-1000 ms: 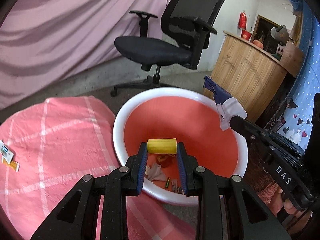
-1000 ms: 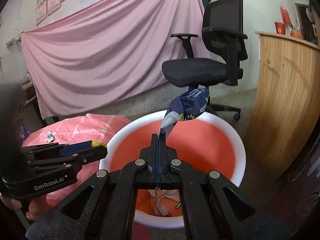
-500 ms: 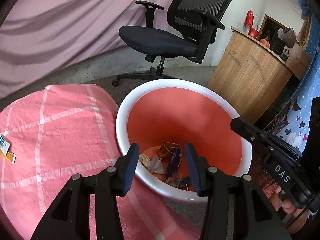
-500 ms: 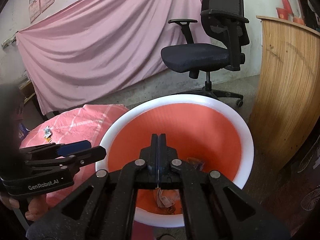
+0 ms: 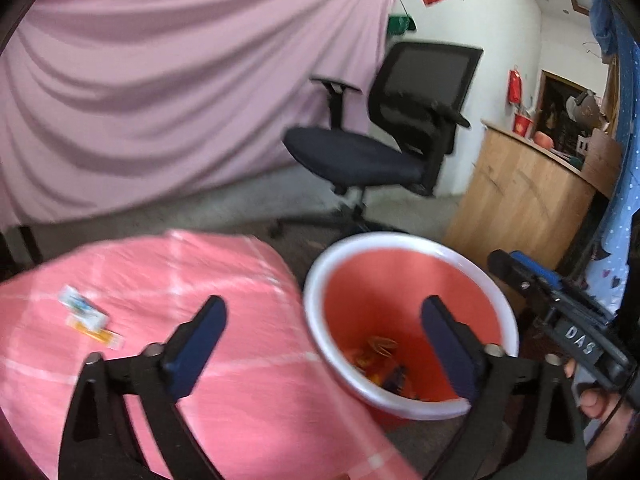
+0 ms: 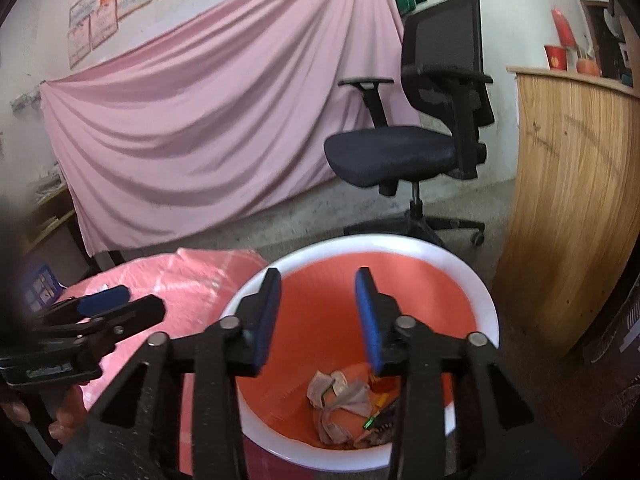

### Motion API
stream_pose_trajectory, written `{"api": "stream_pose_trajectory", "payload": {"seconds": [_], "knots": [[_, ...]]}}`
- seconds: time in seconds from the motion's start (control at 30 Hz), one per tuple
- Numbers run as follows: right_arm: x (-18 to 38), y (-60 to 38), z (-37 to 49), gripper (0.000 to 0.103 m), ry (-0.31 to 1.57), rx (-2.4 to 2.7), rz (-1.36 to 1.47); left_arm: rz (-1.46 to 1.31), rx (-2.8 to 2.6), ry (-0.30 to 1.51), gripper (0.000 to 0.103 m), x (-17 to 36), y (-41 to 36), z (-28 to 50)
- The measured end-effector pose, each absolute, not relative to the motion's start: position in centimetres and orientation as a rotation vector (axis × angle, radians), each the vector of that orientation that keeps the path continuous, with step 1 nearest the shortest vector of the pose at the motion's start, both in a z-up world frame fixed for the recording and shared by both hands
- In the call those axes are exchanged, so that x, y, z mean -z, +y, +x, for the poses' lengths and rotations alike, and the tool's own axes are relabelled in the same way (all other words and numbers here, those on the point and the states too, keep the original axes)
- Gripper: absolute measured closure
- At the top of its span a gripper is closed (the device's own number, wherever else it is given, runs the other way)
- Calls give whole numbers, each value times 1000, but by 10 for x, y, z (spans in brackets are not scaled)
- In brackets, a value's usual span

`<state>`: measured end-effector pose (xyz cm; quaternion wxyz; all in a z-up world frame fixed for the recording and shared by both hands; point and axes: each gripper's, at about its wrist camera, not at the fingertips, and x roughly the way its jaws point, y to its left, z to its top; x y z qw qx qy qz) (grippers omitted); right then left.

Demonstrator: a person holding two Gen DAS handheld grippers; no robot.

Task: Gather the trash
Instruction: 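Return both tools to the white sachet and orange tube on the tablecloth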

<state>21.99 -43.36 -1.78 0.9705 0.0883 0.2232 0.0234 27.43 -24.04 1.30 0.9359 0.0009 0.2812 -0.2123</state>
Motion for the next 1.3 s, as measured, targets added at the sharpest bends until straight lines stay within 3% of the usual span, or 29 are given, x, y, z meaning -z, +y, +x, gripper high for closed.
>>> {"api": "stream_pose_trajectory", "payload": {"seconds": [0.27, 0.33, 0.83, 1.3], "knots": [[-10, -405, 205, 3, 289, -107, 169, -66, 283, 433, 2, -33, -180, 244], [-14, -396, 201, 0, 258, -129, 164, -94, 240, 400, 2, -38, -164, 237], [-39, -315, 184, 0, 21, -298, 113, -95, 8, 188, 2, -55, -76, 182], [-27, -237, 206, 0, 65, -400, -16, -45, -118, 164, 2, -31, 0, 166]]}}
